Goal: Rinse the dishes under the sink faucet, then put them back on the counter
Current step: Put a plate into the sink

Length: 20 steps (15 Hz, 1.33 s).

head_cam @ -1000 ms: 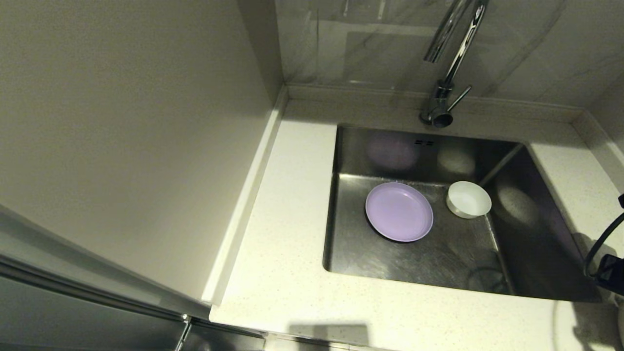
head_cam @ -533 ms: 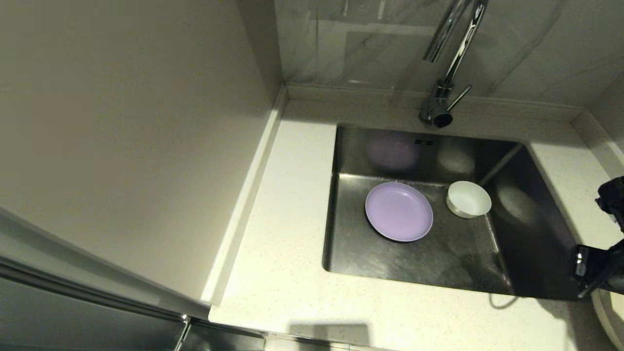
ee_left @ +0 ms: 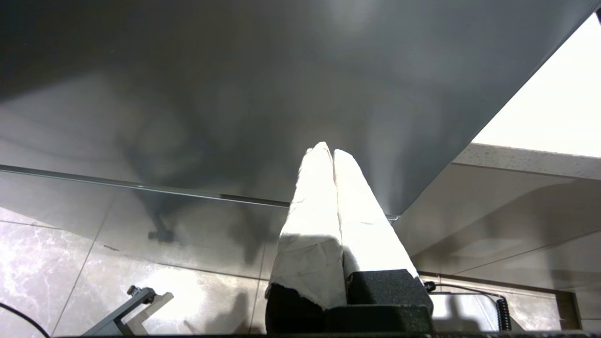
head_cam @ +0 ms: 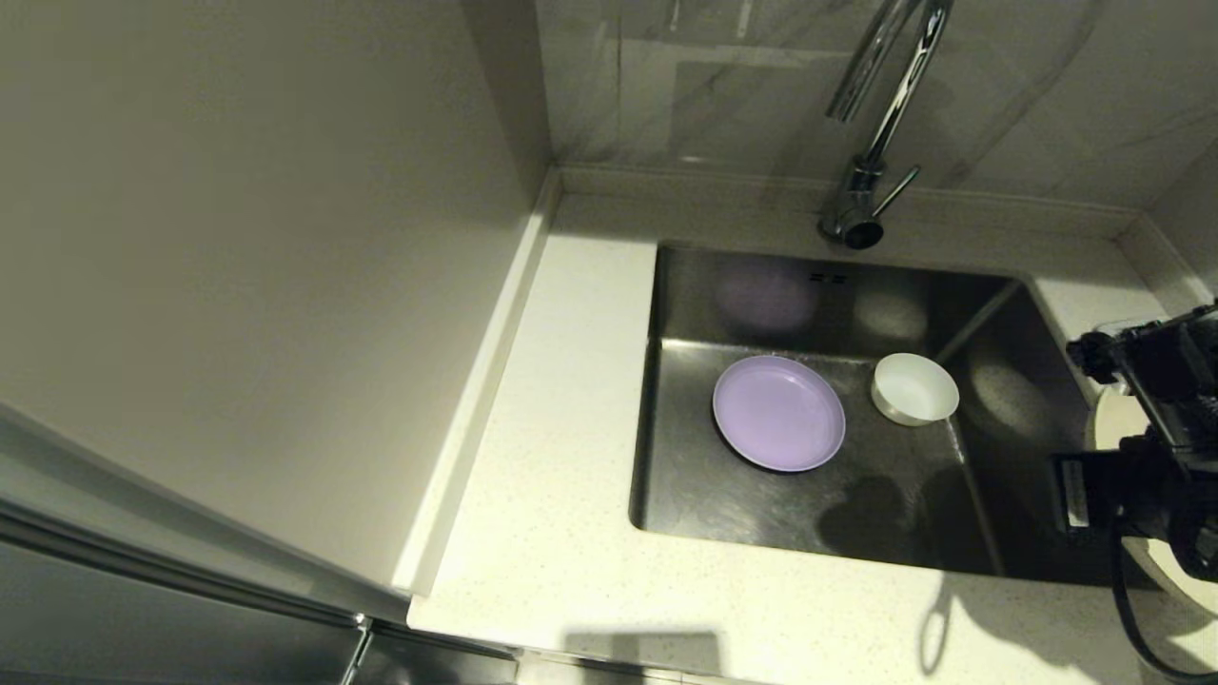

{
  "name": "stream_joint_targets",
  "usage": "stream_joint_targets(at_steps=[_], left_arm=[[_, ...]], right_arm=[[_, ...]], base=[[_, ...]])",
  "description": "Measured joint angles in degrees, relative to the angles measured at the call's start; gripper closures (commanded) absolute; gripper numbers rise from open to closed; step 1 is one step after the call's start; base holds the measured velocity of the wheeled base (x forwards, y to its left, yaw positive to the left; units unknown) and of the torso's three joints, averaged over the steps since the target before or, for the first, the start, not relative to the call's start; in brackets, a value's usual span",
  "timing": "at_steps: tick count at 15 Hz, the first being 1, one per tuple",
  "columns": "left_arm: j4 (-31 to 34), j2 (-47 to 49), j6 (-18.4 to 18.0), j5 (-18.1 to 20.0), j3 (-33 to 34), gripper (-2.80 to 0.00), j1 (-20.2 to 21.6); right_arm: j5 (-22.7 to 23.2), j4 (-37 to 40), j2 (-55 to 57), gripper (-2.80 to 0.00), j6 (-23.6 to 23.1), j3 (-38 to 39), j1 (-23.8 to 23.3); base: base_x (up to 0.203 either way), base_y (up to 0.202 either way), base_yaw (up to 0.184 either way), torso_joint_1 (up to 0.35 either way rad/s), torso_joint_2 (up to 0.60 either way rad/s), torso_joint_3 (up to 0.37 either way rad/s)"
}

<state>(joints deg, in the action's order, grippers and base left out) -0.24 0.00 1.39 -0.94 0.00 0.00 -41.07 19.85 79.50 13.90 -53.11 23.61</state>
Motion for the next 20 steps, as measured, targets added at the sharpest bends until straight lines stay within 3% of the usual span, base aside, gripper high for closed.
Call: stream_joint_targets(at_steps=[3, 8, 13, 20], left_arm=[[0.0, 0.0, 0.0, 0.0, 0.0, 0.00, 0.0], [0.0, 0.0, 0.0, 0.0, 0.0, 0.00, 0.0], [0.0, 0.0, 0.0, 0.0, 0.0, 0.00, 0.0], [0.0, 0.0, 0.0, 0.0, 0.0, 0.00, 0.0]], right_arm=[[0.2, -5.0, 3.9, 0.00, -9.1, -3.9, 2.5], [0.6, -19.0, 14.1, 0.00, -18.6, -8.0, 4.3], [1.9, -27.3, 23.7, 0.00, -19.5, -9.0, 4.0], [2.2, -31.5, 36.8, 0.00, -19.7, -11.0, -1.7]], base=[[0.000, 0.000, 0.000, 0.000, 0.00, 0.000], [0.000, 0.000, 0.000, 0.000, 0.00, 0.000], [0.000, 0.000, 0.000, 0.000, 0.00, 0.000], [0.000, 0.000, 0.000, 0.000, 0.00, 0.000]])
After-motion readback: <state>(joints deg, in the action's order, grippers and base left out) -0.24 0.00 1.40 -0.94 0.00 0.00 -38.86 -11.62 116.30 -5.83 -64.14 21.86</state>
